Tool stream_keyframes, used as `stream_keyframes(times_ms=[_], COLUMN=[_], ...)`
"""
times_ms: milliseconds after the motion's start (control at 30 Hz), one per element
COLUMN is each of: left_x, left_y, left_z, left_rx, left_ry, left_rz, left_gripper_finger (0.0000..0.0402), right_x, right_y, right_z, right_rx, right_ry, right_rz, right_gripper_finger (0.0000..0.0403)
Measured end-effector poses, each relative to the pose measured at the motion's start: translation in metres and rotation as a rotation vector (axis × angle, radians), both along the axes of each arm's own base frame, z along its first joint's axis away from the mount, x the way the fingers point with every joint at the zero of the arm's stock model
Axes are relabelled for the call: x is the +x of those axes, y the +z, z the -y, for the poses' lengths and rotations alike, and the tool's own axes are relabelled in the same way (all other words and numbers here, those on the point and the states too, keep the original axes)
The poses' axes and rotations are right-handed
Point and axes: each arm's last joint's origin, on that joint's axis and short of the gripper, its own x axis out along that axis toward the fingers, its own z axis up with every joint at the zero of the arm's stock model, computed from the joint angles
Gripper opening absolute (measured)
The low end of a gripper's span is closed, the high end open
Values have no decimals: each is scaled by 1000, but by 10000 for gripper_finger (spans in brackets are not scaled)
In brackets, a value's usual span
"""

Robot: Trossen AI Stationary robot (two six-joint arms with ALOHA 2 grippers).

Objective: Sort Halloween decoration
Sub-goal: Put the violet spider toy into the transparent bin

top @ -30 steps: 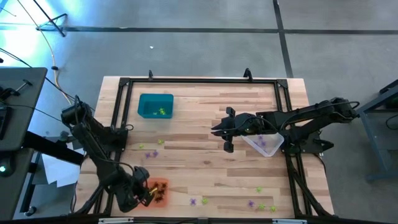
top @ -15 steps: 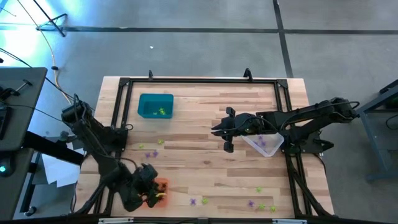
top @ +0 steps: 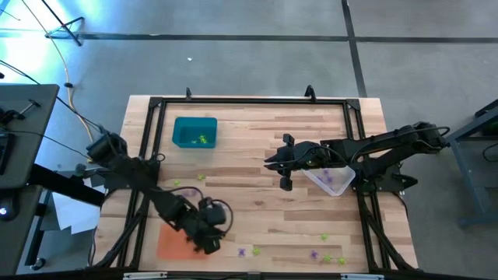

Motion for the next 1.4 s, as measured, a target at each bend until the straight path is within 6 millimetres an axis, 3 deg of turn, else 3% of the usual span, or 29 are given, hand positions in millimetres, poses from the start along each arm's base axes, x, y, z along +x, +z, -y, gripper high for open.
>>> stream_keyframes(times_ms=[200, 400, 867, 1100, 1400], left_x=[26, 37, 61, 72, 67], left_y=[-27, -46, -52, -60, -71], left_z=[1, 9, 60, 71, 78], left_rx=[-14, -61, 206, 229, 208], left_ry=[-82, -122, -316, -338, -346], left_rz=[10, 15, -34, -34, -69], left_gripper_finger=[168, 172, 173, 172, 172], right_x=[0, 0, -1, -2, -2], right_y=[0, 0, -2, -3, -3], right_z=[0, 0, 0, 0, 0], right_rx=[0, 0, -3, -5, -6], right_ry=[0, 0, 0, 0, 0], right_rz=[-1, 0, -23, -35, -41], right_gripper_finger=[71, 71, 71, 71, 71])
